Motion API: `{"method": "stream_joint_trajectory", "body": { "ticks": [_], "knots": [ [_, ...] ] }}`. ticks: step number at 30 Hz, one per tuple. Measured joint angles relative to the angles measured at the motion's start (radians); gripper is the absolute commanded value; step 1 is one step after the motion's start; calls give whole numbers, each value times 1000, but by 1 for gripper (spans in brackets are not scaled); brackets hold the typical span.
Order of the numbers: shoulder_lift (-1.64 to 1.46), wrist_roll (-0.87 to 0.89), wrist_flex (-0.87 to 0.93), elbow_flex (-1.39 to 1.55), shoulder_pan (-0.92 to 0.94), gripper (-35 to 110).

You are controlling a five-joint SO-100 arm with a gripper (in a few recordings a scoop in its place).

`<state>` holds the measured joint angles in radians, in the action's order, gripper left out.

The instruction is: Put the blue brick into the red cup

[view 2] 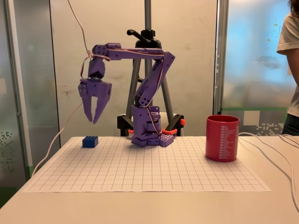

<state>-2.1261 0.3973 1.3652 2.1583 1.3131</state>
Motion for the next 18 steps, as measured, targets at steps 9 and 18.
{"method": "stream_joint_trajectory", "body": {
  "ticks": [9, 18],
  "knots": [
    [141, -31, -104, 15, 94, 0],
    [178, -153, -181, 49, 123, 26]
  ]
}}
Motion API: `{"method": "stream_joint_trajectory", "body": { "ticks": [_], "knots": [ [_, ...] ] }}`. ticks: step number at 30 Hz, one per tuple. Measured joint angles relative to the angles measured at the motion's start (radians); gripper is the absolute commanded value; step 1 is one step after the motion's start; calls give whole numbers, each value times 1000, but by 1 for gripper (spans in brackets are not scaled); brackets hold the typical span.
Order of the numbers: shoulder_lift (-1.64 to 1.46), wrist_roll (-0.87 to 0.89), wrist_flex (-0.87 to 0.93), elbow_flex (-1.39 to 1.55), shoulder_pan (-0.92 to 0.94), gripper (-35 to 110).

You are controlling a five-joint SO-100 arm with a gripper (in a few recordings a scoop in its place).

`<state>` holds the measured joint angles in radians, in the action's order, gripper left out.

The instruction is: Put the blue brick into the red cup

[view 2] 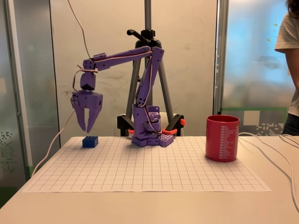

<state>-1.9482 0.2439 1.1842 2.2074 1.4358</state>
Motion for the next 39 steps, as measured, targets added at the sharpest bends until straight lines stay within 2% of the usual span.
{"method": "stream_joint_trajectory", "body": {
  "ticks": [4, 10, 22, 23, 24, 25, 33, 39],
  "knots": [
    [31, -58, 49, 3, -25, 32],
    [58, -101, 83, 3, -18, 33],
    [230, -75, -14, 49, -20, 33],
    [233, -74, -14, 49, -20, 28],
    [241, -72, -14, 49, -21, 6],
    [242, -69, -14, 49, -28, 0],
    [218, -55, -34, 34, -20, 0],
    [49, -63, -35, 3, -8, 0]
  ]
}}
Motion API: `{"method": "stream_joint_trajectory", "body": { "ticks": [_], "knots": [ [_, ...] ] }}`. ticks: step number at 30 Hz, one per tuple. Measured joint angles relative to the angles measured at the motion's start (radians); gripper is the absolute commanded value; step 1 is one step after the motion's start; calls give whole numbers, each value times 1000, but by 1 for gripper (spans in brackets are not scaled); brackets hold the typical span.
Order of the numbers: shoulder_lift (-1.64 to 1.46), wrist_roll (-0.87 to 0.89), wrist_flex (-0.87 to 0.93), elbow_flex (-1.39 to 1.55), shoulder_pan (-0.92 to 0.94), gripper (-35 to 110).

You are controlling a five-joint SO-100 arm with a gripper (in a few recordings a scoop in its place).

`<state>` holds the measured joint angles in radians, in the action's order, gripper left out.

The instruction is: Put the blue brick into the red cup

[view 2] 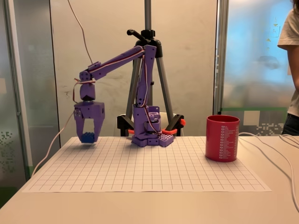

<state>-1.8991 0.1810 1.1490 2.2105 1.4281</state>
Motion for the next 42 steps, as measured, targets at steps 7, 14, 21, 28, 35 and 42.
{"method": "stream_joint_trajectory", "body": {
  "ticks": [7, 14, 21, 28, 35, 42],
  "knots": [
    [-242, -98, 110, -222, -196, 0],
    [-322, -201, 227, -466, -712, 0],
    [-325, -161, 370, -534, -1390, 0],
    [-373, -41, 453, -468, -2051, 0],
    [-402, 100, 465, -342, -2473, 0],
    [-388, 155, 394, -273, -2617, 0]
  ]
}}
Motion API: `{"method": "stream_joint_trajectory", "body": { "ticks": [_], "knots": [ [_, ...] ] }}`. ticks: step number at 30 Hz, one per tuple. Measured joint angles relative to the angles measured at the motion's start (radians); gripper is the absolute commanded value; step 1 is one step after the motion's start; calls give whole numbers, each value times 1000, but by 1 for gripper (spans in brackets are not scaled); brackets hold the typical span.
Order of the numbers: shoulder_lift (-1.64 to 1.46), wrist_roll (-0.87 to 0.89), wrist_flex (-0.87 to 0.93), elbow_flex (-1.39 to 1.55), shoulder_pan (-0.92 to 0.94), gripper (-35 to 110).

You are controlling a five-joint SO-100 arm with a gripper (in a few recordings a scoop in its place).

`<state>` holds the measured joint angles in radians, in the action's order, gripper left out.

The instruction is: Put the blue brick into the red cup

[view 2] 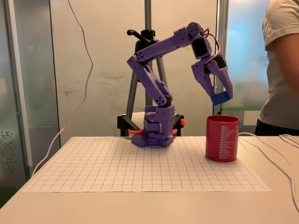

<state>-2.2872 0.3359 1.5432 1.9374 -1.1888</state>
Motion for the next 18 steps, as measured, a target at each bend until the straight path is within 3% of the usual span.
{"method": "stream_joint_trajectory", "body": {
  "ticks": [5, 6, 9, 10, 18],
  "knots": [
    [2, -20, -14, 26, 12, 2],
    [3, -28, -21, 29, 31, 20],
    [2, -11, -21, 32, 54, 55],
    [2, -5, -21, 32, 66, 60],
    [-32, -2, -34, 64, 101, 61]
  ]
}}
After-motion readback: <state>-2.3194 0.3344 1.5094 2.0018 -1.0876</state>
